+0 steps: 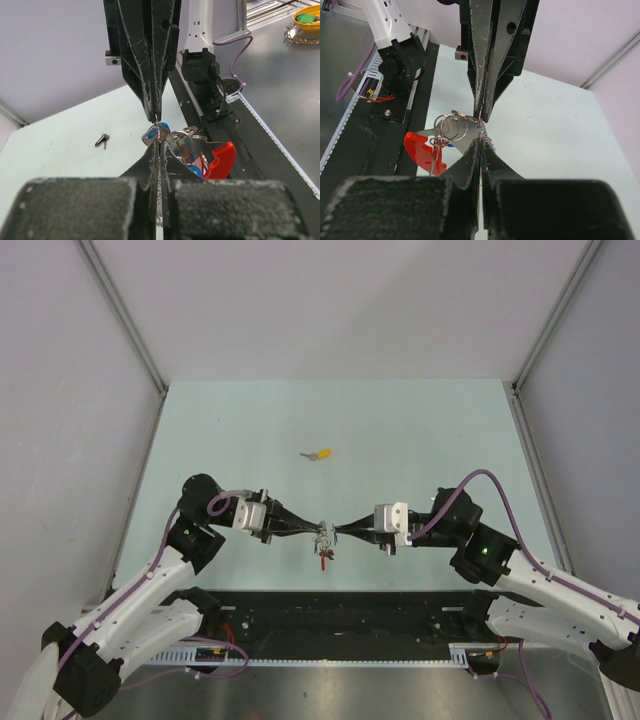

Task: Put the keys on the keyring

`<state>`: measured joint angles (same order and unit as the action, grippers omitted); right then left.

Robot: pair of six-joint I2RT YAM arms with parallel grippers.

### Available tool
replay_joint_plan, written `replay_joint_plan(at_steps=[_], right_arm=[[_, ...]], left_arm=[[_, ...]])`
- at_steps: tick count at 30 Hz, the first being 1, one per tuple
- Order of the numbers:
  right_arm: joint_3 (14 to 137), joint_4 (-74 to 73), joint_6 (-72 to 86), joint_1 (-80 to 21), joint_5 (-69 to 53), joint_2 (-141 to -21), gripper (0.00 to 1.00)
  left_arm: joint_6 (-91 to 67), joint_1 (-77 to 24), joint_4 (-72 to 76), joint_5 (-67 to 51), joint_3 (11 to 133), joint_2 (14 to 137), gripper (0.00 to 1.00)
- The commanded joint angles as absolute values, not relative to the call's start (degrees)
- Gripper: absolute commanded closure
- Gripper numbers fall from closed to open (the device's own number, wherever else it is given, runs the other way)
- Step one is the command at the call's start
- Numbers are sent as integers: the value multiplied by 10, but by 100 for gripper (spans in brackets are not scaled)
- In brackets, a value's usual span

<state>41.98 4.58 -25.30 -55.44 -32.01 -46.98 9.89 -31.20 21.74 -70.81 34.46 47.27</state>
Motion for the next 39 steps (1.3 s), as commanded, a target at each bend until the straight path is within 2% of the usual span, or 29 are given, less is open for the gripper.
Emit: replay_joint_plan(at_steps=[1,28,39], right_arm=[[425,76,-247,-560,-324,-471,100],[425,81,-244,-569,-290,-476,100],[425,89,-239,-570,-313,-475,100]], left_arm=[[87,-307,240,-720,353,472,100],[70,-307,260,-712,348,468,100],[69,-307,259,-708,349,470,100]])
